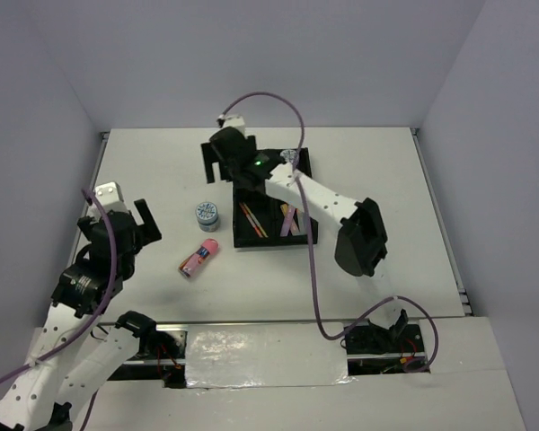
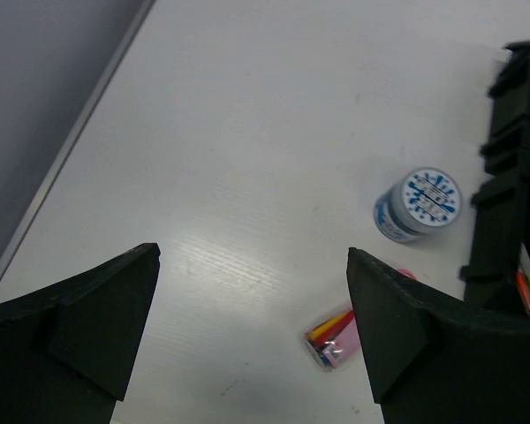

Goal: Sort the stationery into containers
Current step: Pick up the stationery from the center of the board.

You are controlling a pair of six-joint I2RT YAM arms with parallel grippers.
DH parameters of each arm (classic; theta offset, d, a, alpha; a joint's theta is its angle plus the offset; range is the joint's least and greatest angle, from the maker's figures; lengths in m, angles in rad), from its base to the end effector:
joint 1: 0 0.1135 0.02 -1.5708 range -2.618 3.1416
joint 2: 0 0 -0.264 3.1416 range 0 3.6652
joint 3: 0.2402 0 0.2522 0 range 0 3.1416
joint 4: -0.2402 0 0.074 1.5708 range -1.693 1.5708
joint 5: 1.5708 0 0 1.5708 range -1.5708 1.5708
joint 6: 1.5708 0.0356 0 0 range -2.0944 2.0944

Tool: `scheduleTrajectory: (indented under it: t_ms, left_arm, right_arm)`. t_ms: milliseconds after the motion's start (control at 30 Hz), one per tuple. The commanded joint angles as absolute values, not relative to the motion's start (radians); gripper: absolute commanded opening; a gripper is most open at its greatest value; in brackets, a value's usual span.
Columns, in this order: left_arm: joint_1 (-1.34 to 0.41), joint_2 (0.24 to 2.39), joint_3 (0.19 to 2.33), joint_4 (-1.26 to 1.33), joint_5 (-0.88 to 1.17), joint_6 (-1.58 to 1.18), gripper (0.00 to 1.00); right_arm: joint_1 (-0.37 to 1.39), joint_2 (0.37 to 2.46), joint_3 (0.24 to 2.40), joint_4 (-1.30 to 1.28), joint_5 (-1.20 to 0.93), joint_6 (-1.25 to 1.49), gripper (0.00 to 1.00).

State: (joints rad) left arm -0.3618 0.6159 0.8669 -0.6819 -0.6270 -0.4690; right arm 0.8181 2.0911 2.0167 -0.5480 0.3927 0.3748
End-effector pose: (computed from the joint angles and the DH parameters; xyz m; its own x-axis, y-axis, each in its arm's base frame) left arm 0.1199 -0.0231 0.3420 -0.2527 -0.2957 -0.9213 -0.3656 0.9107 -0.1921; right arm 0.3427 0.3460 0.3219 -0.5399 -0.0817 -0.8378 -0.2838 0.9547 0.0898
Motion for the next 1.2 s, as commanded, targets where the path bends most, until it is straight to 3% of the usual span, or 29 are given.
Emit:
scheduleTrajectory:
  t_ms: [0, 367, 633, 667, 733, 767, 867, 1100, 1167]
  left_arm:
    - [-0.331, 0.614, 0.923, -0.748, -0.804, -0.552, 0.99]
    - [-0.291, 0.584, 0.905, -0.707, -0.727, -0.511, 0.99]
    - [-0.291, 0.592, 0.899, -0.686, -0.67, -0.489, 0.99]
    - [-0.291, 0.588, 0.899, -0.684, -0.669, -0.488, 0.99]
    - [-0.291, 0.584, 0.899, -0.681, -0.664, -0.485, 0.99]
    - [-0.291, 0.584, 0.896, -0.68, -0.663, -0.485, 0.99]
    - [-0.291, 0.584, 0.896, -0.676, -0.654, -0.48, 0.99]
    - [-0.291, 0.571, 0.891, -0.67, -0.643, -0.474, 0.99]
    - [-0.293, 0.568, 0.891, -0.667, -0.64, -0.472, 0.99]
  right_arm:
    - [0.891, 2.169, 2.114, -0.598, 0.358, 0.437, 1.0]
    - [0.965, 2.416, 2.298, -0.67, 0.331, 0.374, 1.0]
    - [0.965, 2.447, 2.258, -0.629, 0.265, 0.36, 0.95]
    - [0.968, 2.448, 2.25, -0.626, 0.262, 0.365, 0.92]
    - [0.974, 2.438, 2.24, -0.623, 0.258, 0.362, 0.75]
    - [0.982, 2.425, 2.234, -0.623, 0.268, 0.359, 0.58]
    - [0.989, 2.405, 2.214, -0.624, 0.278, 0.357, 0.48]
    - [0.992, 2.407, 2.2, -0.647, 0.285, 0.347, 0.76]
    - [0.999, 2.401, 2.178, -0.643, 0.288, 0.348, 0.75]
